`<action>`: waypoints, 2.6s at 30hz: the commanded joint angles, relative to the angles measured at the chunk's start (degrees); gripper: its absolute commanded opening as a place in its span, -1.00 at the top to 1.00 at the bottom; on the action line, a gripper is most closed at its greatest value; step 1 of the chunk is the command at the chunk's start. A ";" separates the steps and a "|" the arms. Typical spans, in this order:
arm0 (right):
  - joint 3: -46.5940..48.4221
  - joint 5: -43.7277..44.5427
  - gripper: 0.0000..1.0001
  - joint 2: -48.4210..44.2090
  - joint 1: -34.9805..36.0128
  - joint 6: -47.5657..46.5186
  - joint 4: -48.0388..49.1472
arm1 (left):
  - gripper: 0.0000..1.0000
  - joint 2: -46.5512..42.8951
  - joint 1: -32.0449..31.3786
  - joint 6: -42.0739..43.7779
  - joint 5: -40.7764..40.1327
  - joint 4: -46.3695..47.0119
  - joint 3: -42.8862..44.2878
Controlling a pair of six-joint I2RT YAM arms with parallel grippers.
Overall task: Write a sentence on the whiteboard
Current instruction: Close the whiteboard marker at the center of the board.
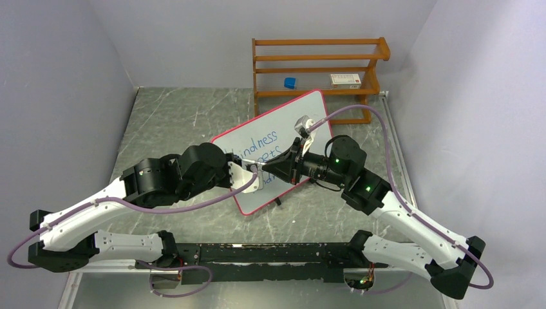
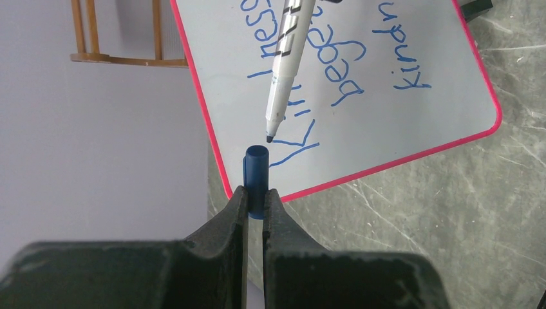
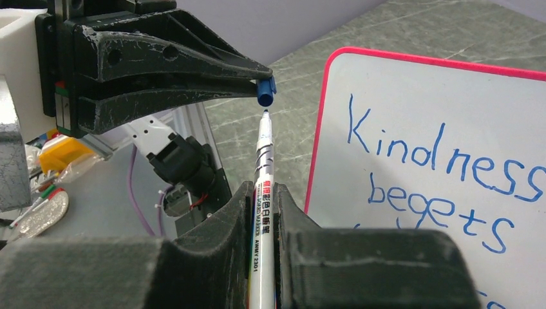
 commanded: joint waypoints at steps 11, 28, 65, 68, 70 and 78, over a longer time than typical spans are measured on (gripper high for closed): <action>1.27 -0.23 1.00 -0.45 -0.15 -0.56 0.80 | 0.90 0.36 -0.96 1.42 -1.15 -0.13 0.52; 0.98 -0.84 1.00 0.00 -0.15 -0.16 1.37 | 0.90 0.39 -1.58 1.63 -0.18 -0.74 1.15; -8.57 3.95 1.00 -1.39 -0.23 -0.92 15.47 | 0.84 9.03 -16.16 8.87 -14.13 -0.55 8.90; -10.18 5.61 1.00 -1.72 -0.23 -1.43 17.41 | 0.51 7.89 -16.17 9.65 -15.21 2.00 8.13; -11.15 6.19 1.00 -2.04 -0.24 -1.58 18.76 | 0.19 7.55 -16.17 9.58 -15.15 2.68 8.29; -16.97 10.63 1.00 -4.68 -0.23 -1.96 28.10 | -0.38 5.54 -16.17 5.71 -19.12 9.32 6.34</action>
